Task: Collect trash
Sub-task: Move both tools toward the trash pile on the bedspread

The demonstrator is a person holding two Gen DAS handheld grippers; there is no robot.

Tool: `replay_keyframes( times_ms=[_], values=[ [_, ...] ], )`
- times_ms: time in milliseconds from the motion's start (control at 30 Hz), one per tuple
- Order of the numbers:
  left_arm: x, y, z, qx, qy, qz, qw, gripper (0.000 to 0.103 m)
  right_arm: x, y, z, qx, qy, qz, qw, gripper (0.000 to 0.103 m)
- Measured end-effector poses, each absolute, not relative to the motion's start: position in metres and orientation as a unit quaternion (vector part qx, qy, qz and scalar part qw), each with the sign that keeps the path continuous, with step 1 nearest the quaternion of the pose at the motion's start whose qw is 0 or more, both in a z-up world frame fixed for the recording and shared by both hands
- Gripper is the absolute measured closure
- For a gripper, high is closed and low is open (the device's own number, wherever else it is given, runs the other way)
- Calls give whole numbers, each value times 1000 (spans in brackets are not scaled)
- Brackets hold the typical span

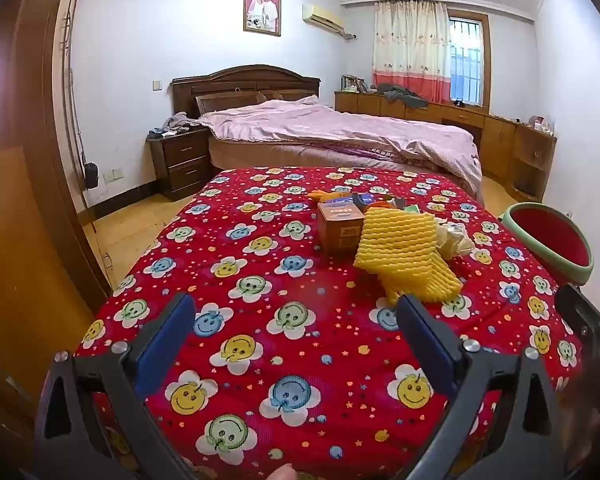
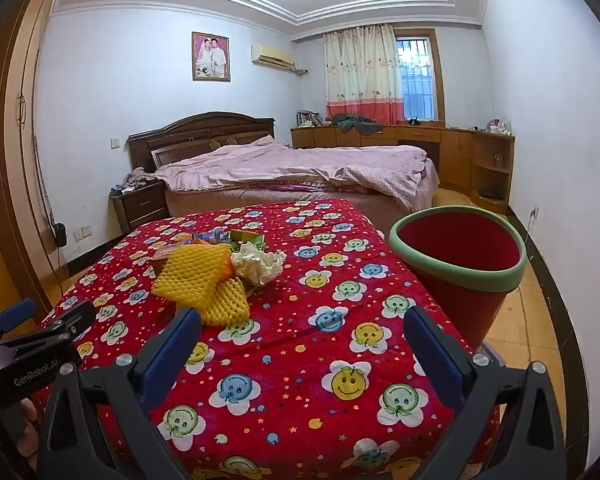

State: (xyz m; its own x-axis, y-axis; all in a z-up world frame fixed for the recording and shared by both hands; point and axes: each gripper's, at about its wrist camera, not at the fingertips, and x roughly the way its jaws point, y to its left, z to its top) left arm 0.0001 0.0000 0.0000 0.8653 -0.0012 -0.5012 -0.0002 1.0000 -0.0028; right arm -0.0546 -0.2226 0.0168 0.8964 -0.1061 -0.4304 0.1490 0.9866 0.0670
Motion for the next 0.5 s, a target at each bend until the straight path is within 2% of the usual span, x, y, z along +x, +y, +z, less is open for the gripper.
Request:
replay_keyframes(
  times_ms=[500],
  values=[
    [0, -1, 2, 0, 258, -4, 966, 4, -54, -224, 17, 49, 218, -66, 972, 0]
  ],
)
